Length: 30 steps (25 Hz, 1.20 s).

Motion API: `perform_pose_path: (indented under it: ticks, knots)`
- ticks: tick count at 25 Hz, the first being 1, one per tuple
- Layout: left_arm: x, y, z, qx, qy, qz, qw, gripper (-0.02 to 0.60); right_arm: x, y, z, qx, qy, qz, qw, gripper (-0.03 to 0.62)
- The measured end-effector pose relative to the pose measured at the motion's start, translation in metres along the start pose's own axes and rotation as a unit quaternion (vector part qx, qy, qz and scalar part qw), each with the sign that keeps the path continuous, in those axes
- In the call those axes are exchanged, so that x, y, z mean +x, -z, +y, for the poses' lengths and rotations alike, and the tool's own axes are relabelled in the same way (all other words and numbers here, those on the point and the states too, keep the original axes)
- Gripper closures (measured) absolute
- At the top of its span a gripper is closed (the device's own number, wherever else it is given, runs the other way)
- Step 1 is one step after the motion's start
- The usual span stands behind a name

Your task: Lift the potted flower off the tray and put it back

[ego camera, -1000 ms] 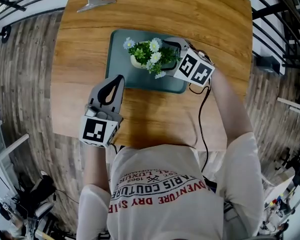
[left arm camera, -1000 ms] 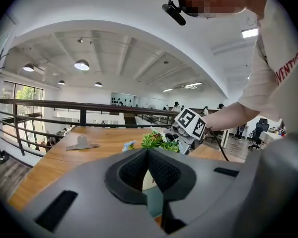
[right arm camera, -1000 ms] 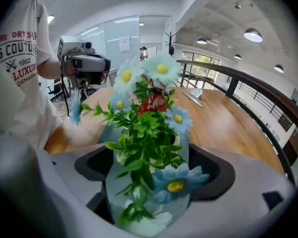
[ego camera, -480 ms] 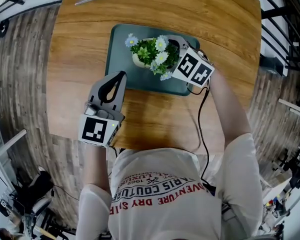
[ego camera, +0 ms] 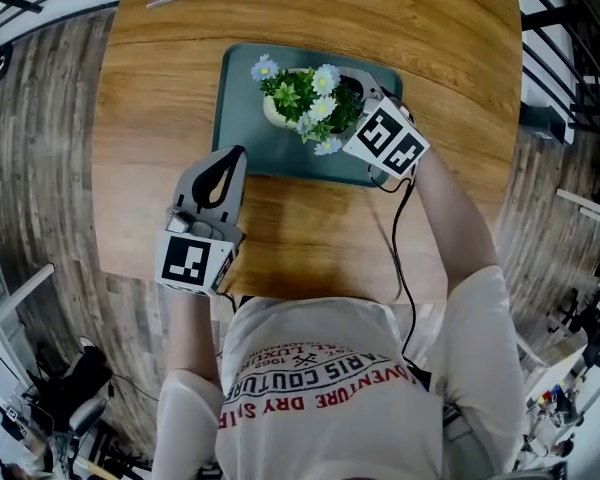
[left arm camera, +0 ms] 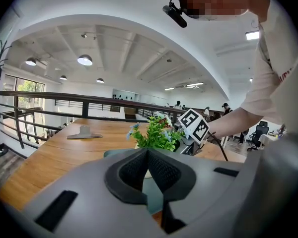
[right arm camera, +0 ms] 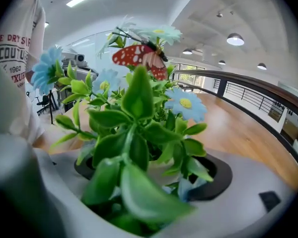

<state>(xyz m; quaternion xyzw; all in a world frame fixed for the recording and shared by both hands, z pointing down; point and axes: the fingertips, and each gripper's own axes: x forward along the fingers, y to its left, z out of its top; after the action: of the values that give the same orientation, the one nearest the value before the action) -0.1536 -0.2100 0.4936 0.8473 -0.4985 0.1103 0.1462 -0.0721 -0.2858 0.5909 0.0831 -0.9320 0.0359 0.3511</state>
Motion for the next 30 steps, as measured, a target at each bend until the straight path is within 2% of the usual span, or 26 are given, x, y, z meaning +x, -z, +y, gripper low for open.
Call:
perform_pose_path:
  ticks: [7,15,22,30]
  knots:
    - [-0.003,-0.006,0.008,0.012,0.017,0.002,0.9998,0.569,-0.006,-0.006,-0.007,0.027,0.065,-0.028,0.997,0.137]
    - [-0.012,-0.031,0.009,0.032,0.04,-0.009,0.9987,0.569,-0.045,-0.035,-0.007,0.077,0.134,-0.078,0.985,0.137]
    - [-0.028,-0.069,0.01,0.065,0.056,-0.032,0.9958,0.569,-0.101,-0.064,0.006,0.113,0.228,-0.108,0.961,0.137]
    - [-0.053,-0.108,-0.006,0.1,0.044,-0.062,0.9921,0.569,-0.181,-0.094,0.04,0.156,0.315,-0.138,0.926,0.137]
